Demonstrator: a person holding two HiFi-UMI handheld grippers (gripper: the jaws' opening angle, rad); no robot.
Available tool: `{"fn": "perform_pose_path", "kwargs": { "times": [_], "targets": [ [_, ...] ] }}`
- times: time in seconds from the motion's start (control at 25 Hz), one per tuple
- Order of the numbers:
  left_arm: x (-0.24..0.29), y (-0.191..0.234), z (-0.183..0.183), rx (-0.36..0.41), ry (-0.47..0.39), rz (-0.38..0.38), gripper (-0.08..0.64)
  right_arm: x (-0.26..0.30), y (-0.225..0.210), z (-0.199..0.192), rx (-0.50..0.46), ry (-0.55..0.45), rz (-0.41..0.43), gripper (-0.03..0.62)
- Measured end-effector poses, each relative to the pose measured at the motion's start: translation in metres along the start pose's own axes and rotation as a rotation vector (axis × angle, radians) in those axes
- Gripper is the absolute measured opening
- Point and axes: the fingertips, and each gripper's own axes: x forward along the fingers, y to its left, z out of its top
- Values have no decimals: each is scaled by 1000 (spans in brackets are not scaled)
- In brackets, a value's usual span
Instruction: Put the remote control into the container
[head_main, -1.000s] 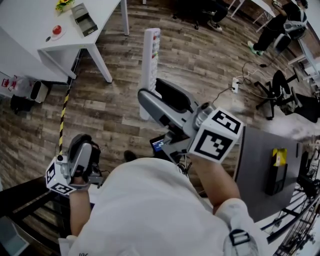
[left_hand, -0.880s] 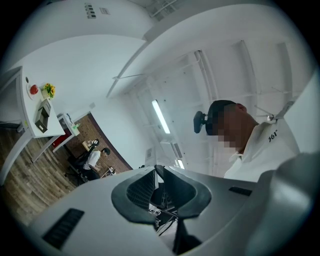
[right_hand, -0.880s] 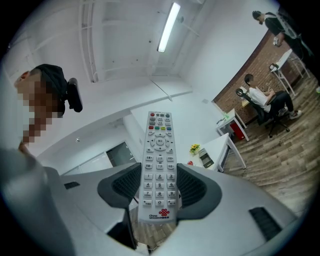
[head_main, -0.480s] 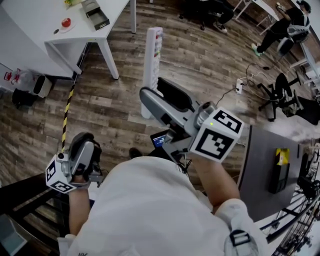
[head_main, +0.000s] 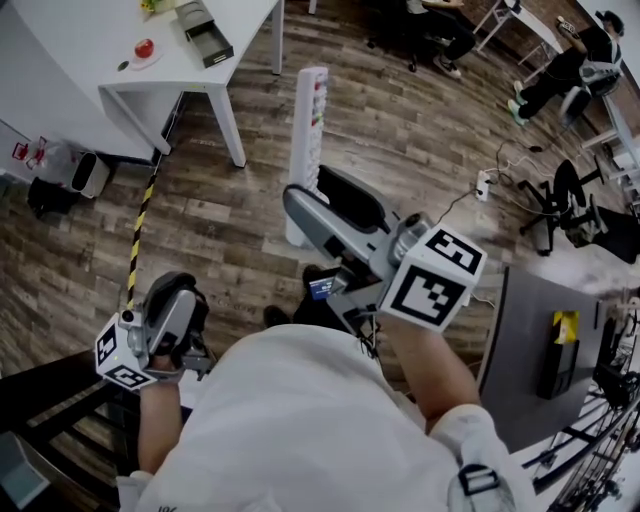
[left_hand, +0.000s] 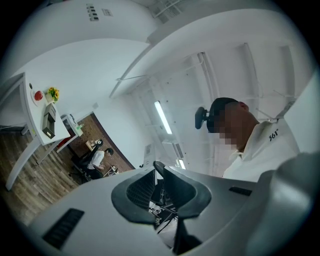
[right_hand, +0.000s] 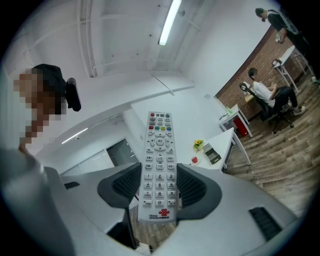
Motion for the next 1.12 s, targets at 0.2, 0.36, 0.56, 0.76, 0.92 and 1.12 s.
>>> {"fn": "perform_pose_path", "kwargs": {
  "times": [0.2,0.36,0.56,0.76,0.92,1.12],
  "targets": [
    [18,24,-1,-1,4,10,58,10,-26,13,-2,7,4,224],
    [45,54,6,15,-4,34,58,28,-63,30,14,17,16,224],
    [89,100,22,61,-22,82,58,53,-104,67,13,31,49,224],
    [132,144,35,117,-64,159,60,75,-151,101,17,69,73,224],
    [155,171,42,127,-101,204,100,90,-180,120,26,98,92,224],
    [169,196,50,128,-111,248,109,114,-204,130,42,126,111,224]
  ]
}}
